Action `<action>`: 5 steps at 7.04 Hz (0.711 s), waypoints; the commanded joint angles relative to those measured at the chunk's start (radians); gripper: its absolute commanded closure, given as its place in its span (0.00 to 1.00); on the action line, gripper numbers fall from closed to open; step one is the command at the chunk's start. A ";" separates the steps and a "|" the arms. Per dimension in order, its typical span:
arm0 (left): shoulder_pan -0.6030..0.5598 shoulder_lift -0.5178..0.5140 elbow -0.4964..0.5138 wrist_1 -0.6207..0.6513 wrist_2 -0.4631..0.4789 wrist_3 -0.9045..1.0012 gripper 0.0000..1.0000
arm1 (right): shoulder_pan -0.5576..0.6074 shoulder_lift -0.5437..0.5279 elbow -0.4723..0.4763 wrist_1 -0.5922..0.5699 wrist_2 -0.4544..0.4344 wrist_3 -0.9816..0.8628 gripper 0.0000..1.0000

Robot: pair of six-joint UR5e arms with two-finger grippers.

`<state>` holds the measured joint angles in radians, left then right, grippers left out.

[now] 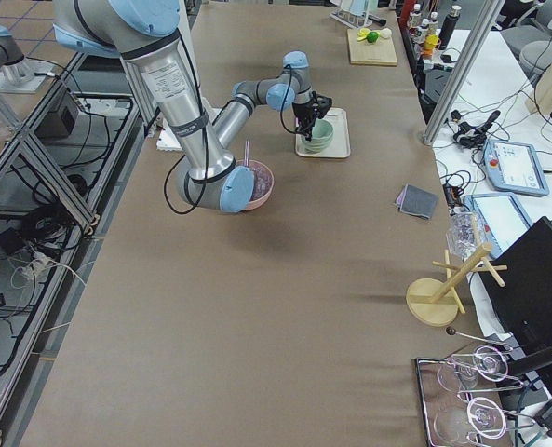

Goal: Stack green bowls together

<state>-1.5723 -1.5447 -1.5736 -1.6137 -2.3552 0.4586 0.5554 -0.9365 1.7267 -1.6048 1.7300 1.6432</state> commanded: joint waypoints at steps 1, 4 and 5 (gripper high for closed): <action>0.000 0.000 0.001 0.000 0.000 0.000 0.01 | 0.000 0.005 -0.001 0.002 -0.001 0.001 1.00; 0.000 0.000 0.001 0.000 -0.001 0.000 0.01 | 0.001 0.005 -0.018 0.049 -0.003 0.004 1.00; 0.000 0.000 0.003 0.000 -0.001 0.000 0.01 | 0.001 0.004 -0.021 0.049 -0.003 0.004 1.00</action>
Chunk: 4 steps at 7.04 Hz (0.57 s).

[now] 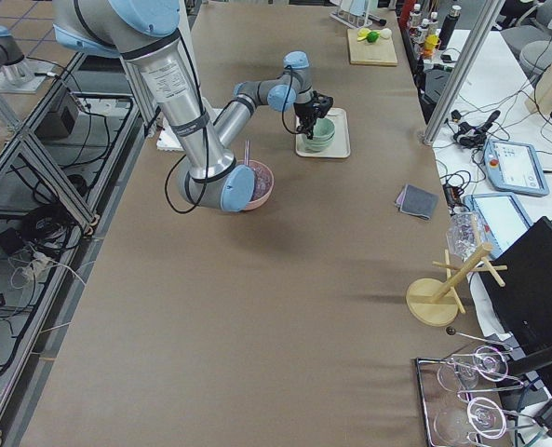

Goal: Stack green bowls together

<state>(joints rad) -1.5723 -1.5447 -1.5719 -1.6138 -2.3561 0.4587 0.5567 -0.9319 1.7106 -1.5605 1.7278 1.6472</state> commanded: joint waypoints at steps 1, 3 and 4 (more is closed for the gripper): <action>0.000 0.000 0.000 0.000 0.000 0.000 0.01 | 0.000 -0.001 -0.009 0.005 -0.001 -0.001 1.00; 0.000 0.000 0.000 0.000 0.001 0.000 0.01 | -0.001 0.001 -0.013 0.005 0.001 -0.003 1.00; 0.000 0.000 0.000 0.000 0.000 0.000 0.01 | -0.001 0.001 -0.014 0.017 -0.001 -0.003 1.00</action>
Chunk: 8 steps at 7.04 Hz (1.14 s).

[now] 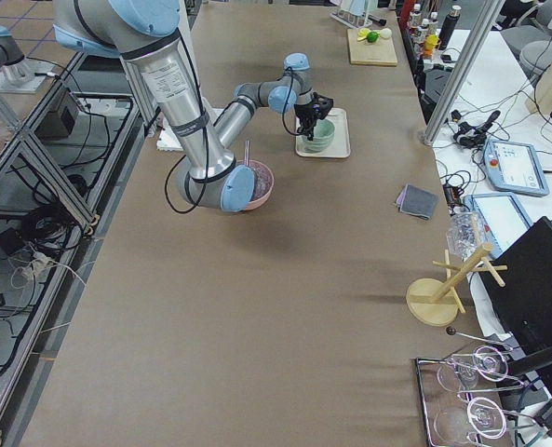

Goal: Stack green bowls together

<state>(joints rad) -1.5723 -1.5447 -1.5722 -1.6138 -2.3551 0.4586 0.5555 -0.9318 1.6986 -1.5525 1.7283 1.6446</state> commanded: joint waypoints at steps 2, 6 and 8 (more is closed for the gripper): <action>0.000 0.000 -0.002 0.000 -0.001 0.000 0.01 | 0.000 0.001 -0.003 0.011 -0.010 0.000 1.00; 0.000 0.000 0.000 -0.006 0.000 0.000 0.01 | 0.000 0.001 -0.010 0.020 -0.024 -0.025 1.00; 0.000 0.000 0.001 -0.006 -0.001 0.000 0.01 | 0.000 0.001 -0.010 0.020 -0.023 -0.057 0.65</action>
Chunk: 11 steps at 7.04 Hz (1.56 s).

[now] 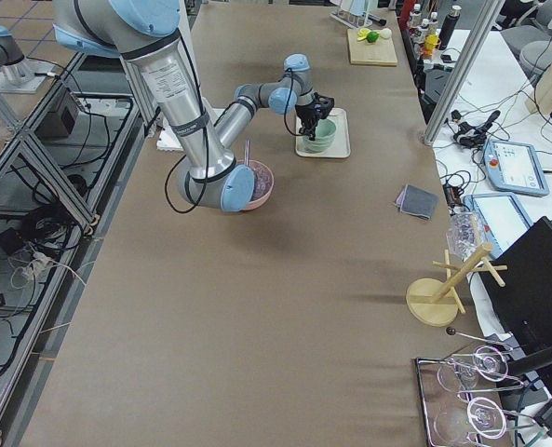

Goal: Stack green bowls together

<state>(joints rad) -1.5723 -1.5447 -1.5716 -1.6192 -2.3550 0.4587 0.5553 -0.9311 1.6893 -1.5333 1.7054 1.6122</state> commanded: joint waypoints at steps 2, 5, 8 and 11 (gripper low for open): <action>0.000 0.000 0.002 -0.001 0.000 0.000 0.01 | -0.003 0.000 0.001 -0.001 0.000 -0.075 0.00; 0.003 -0.003 -0.008 0.004 0.000 -0.008 0.01 | 0.058 -0.006 0.010 -0.011 0.060 -0.165 0.00; 0.014 0.000 -0.039 -0.001 0.002 -0.198 0.01 | 0.272 -0.108 0.026 -0.013 0.242 -0.497 0.00; 0.015 0.000 -0.038 -0.001 0.002 -0.196 0.01 | 0.545 -0.405 0.070 -0.007 0.371 -1.078 0.00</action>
<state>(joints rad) -1.5578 -1.5451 -1.6099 -1.6197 -2.3531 0.2634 0.9900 -1.2119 1.7357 -1.5398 2.0391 0.7563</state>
